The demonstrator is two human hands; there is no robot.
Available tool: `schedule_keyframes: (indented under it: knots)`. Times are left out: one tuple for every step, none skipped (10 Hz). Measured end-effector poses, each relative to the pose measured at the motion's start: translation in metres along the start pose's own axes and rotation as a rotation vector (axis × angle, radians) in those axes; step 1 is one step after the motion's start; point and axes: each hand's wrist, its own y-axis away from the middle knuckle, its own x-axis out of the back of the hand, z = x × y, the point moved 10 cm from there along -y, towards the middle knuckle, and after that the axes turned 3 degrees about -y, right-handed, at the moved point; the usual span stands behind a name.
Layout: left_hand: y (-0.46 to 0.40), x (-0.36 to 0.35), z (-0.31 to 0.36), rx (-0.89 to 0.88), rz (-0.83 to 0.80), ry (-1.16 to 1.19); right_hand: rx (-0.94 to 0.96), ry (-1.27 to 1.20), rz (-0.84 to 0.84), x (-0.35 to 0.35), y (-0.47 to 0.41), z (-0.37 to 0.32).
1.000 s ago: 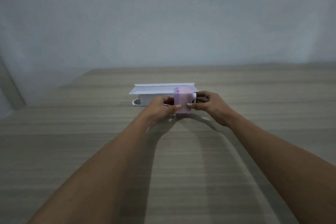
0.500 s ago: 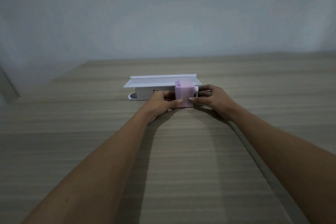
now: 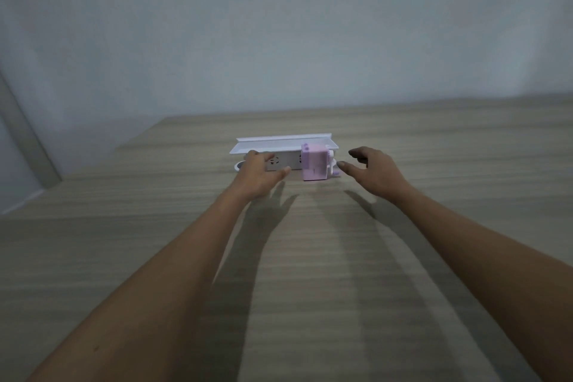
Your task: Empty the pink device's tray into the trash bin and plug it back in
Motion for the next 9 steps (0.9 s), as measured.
schedule_keyframes:
  knots:
    - [0.033,0.019,0.005,-0.023,0.072,-0.168,0.028,0.129,-0.026,0.006,0.029,-0.018]
    - [0.066,0.033,0.005,-0.021,0.145,-0.300,0.076,0.247,-0.072,0.005,0.059,-0.034]
    - [0.101,0.038,-0.002,0.014,0.153,-0.371,0.072,0.371,-0.113,0.002,0.092,-0.037]
    - [0.130,0.032,-0.016,0.063,0.102,-0.413,0.038,0.439,-0.158,-0.005,0.119,-0.031]
    - [0.153,0.019,-0.034,0.122,0.011,-0.449,0.010,0.480,-0.207,-0.013,0.142,-0.020]
    - [0.167,0.007,-0.048,0.118,-0.034,-0.482,-0.003,0.520,-0.235,-0.022,0.158,-0.002]
    - [0.171,0.004,-0.050,0.093,-0.007,-0.504,-0.031,0.493,-0.208,-0.024,0.164,0.005]
    - [0.172,0.003,-0.050,0.080,0.032,-0.523,-0.003,0.487,-0.171,-0.024,0.165,0.003]
    - [0.170,0.001,-0.053,0.102,0.026,-0.520,-0.014,0.485,-0.133,-0.020,0.166,0.002]
